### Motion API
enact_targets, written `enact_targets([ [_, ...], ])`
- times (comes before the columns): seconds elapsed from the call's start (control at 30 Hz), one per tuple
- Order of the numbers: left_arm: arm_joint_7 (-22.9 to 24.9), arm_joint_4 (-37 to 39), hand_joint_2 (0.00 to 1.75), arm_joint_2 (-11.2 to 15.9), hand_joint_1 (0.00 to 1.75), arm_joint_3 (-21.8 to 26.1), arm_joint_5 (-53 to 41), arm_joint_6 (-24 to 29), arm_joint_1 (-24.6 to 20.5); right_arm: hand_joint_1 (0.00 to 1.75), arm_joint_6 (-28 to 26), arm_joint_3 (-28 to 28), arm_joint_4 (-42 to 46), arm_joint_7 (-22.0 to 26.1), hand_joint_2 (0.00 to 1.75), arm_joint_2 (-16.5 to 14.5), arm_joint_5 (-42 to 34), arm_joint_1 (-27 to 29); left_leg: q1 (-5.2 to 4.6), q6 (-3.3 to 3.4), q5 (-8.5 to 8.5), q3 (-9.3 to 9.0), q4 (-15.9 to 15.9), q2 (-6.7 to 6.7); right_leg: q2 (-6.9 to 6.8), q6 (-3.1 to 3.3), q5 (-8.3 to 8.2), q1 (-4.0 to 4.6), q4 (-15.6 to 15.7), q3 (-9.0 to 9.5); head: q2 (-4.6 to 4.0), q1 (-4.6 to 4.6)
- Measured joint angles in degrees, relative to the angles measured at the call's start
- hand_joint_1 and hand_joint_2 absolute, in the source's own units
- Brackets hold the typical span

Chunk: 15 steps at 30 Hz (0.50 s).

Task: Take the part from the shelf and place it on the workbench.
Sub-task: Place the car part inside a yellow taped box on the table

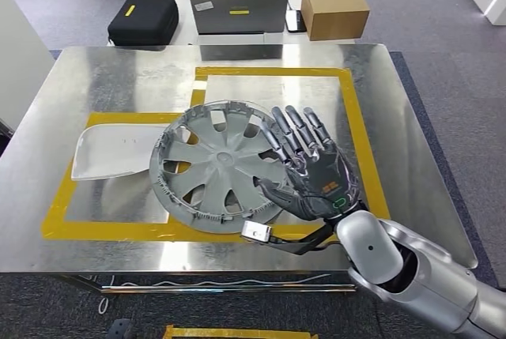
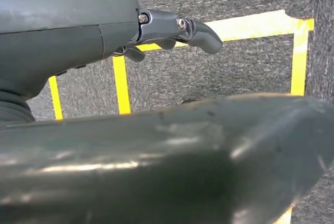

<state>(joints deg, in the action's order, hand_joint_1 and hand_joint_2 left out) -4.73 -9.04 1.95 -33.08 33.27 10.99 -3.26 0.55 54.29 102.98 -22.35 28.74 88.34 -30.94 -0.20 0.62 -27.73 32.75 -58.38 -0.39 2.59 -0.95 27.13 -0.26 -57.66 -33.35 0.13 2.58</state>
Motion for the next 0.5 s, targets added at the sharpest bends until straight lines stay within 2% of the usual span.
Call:
enact_targets([
  [0.17,-0.05,0.03,0.00,0.19,0.00,0.01,0.63,0.56,-0.02,0.00,-4.01,-1.91,0.81,-1.04,0.00,-0.05,1.19,3.90,-0.19,0.56,-0.15,0.18,-0.37,-0.01,0.02,-0.56,-0.04,-0.19,0.06,0.01,0.00,0.01],
  [0.27,-0.10,0.03,0.00,0.10,0.00,0.01,0.88,0.85,-0.09,0.00,-6.65,-3.55,1.67,-1.58,0.00,-0.08,1.59,6.53,0.07,1.36,0.69,-0.05,0.55,0.23,-0.11,-1.17,0.22,-0.20,0.07,-0.13,0.00,0.02],
  [0.3,-0.11,0.03,0.00,0.04,0.00,0.01,0.93,0.88,-0.14,0.00,-7.52,-4.11,1.89,-1.68,0.00,-0.08,1.64,7.36,0.26,1.70,1.15,-0.14,1.05,0.39,-0.46,-1.39,1.23,-0.14,-0.90,-0.60,0.00,0.13],
  [0.33,-0.13,0.04,0.00,-0.02,0.00,0.01,0.98,0.92,-0.17,0.00,-8.39,-4.66,2.05,-1.77,0.00,-0.09,1.67,8.24,0.44,1.96,1.50,-0.14,1.47,0.56,-0.95,-1.57,2.98,-0.13,-3.19,-1.57,0.00,0.27],
  [0.4,-0.15,0.05,0.00,-0.07,0.00,0.01,1.17,1.04,-0.14,0.00,-10.43,-5.80,2.27,-1.84,0.00,-0.16,1.68,10.52,0.43,2.12,1.75,0.11,1.59,0.77,-1.83,-1.92,7.11,-0.30,-10.50,-4.33,0.00,0.48],
  [0.43,-0.15,0.07,0.00,-0.09,0.00,0.01,1.31,1.11,-0.09,0.00,-11.52,-6.40,2.39,-1.83,0.00,-0.24,1.66,12.00,0.44,2.06,1.81,0.24,1.58,0.85,-2.03,-2.11,8.37,-0.46,-13.78,-5.44,0.00,0.51],
  [0.47,-0.15,0.08,0.00,-0.13,0.00,0.01,1.47,1.20,-0.05,0.00,-12.78,-7.08,2.58,-1.70,0.00,-0.37,1.47,13.67,0.47,1.98,1.87,0.33,1.56,0.90,-2.13,-2.30,8.46,-0.62,-15.10,-5.65,0.00,0.50],
  [0.5,-0.16,0.09,0.00,-0.18,0.00,0.01,1.65,1.27,-0.04,0.00,-14.10,-7.80,2.84,-1.50,0.00,-0.52,1.11,15.34,0.54,1.87,1.95,0.42,1.52,0.93,-2.24,-2.47,7.54,-0.79,-14.22,-4.83,0.00,0.51],
])
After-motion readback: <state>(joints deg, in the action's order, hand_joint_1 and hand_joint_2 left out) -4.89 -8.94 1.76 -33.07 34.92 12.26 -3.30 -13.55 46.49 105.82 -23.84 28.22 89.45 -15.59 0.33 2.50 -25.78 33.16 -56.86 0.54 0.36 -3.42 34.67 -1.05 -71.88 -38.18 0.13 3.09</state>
